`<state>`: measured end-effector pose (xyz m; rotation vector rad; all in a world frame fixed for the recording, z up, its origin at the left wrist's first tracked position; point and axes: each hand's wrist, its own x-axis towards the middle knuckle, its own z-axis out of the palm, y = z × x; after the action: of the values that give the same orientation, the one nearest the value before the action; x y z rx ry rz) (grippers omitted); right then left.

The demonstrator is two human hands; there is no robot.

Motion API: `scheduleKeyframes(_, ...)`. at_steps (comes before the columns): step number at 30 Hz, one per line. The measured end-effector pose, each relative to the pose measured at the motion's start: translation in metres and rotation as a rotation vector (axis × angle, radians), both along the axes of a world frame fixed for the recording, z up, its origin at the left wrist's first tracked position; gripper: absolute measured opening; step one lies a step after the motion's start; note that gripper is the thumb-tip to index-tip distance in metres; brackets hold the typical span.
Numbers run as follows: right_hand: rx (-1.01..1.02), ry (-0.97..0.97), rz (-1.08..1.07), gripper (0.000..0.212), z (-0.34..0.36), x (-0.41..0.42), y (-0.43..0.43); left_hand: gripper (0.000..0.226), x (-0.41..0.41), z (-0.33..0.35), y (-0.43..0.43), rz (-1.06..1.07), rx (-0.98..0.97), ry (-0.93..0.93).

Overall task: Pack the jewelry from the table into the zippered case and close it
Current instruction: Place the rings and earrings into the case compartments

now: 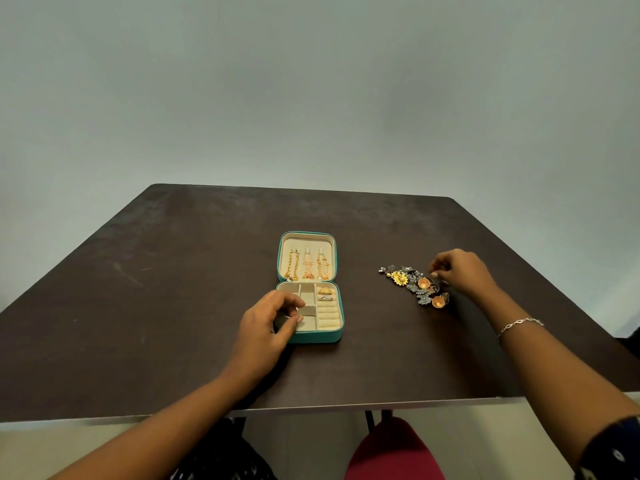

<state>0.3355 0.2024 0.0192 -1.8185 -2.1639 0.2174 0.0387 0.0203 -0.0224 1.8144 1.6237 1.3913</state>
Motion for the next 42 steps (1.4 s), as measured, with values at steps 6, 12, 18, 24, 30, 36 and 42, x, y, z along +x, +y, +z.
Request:
scheduleKeyframes(6,-0.032,-0.096,0.014,0.008,-0.005,-0.003,0.005,0.033,0.001,0.0,0.0,-0.005,0.003,0.006)
scheduleKeyframes(12,0.005,-0.085,0.002,0.006,-0.012,-0.002,0.007,0.031,0.0,-0.001,0.001,0.002,0.011,0.009)
scheduleKeyframes(18,0.115,-0.297,0.073,0.012,-0.02,-0.002,0.008,0.031,0.0,-0.001,0.0,-0.01,0.007,0.006)
scheduleKeyframes(24,0.116,-0.26,0.031,0.009,-0.021,-0.002,0.006,0.03,0.0,-0.001,0.001,-0.004,0.002,0.004)
scheduleKeyframes(30,0.016,-0.113,0.081,0.005,-0.003,-0.004,0.006,0.03,-0.001,-0.002,0.001,-0.003,0.01,0.003)
scheduleKeyframes(36,-0.05,-0.179,0.036,0.013,-0.008,-0.013,0.009,0.032,0.0,-0.002,0.002,-0.006,0.011,0.0)
scheduleKeyframes(42,-0.024,0.035,0.028,0.024,0.003,-0.013,-0.001,0.03,-0.001,-0.003,0.001,-0.011,0.015,-0.002)
